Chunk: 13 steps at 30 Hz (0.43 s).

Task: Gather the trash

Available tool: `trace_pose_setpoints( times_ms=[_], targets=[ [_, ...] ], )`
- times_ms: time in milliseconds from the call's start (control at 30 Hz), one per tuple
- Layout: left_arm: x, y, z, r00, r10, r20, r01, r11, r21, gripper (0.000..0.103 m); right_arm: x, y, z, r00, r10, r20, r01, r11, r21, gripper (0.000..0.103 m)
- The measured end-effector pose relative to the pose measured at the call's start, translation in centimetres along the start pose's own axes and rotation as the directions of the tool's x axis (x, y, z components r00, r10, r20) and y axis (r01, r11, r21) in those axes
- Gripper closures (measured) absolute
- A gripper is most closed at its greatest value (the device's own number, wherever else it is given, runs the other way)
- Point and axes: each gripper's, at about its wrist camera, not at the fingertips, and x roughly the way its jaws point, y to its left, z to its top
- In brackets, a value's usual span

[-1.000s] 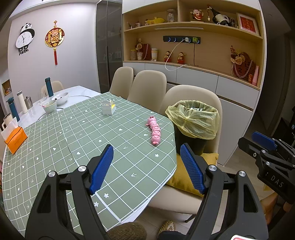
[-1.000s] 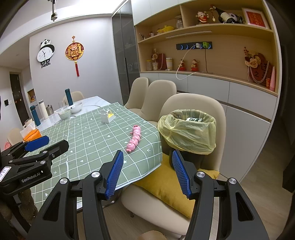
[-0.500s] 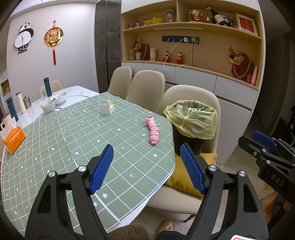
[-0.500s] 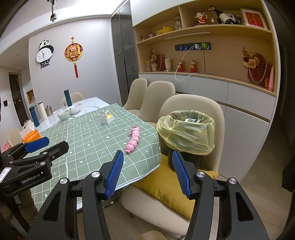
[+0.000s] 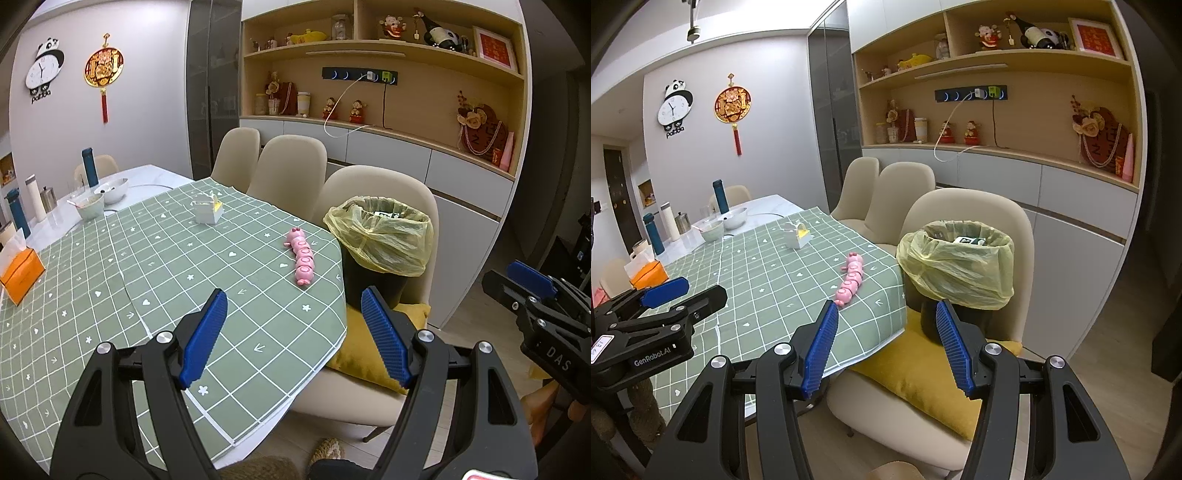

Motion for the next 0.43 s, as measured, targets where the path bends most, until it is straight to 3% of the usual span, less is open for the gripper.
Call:
trace_pose_setpoints(
  times_ms=[167, 267, 367, 433],
  targets=[
    [1.5, 1.7, -0.1, 0.999, -0.004, -0.047, 0.002, 0.998, -0.057, 0.032, 1.2, 0.1, 0.2, 1.0, -0.009, -0.029, 0.009, 1.0, -0.013, 0.051],
    [4.5, 4.8, -0.5, 0.99, 0.008, -0.137, -0.026, 0.991, -0.129, 0.032, 3.7, 0.7, 0.8, 0.998, 0.011, -0.067, -0.014, 0.999, -0.049, 0.051],
    [8.7, 11.3, -1.4, 0.967, 0.116, -0.226, -0.156, 0.973, -0.168, 0.032, 8.0, 2.8, 1.6, 0.988, 0.07, -0.135, -0.087, 0.988, -0.124, 0.051],
    [12.3, 18.5, -2.3, 0.927, 0.204, -0.314, -0.282, 0.932, -0.227, 0.032, 12.2, 5.3, 2.1, 0.97, 0.134, -0.203, -0.174, 0.965, -0.194, 0.051]
  ],
)
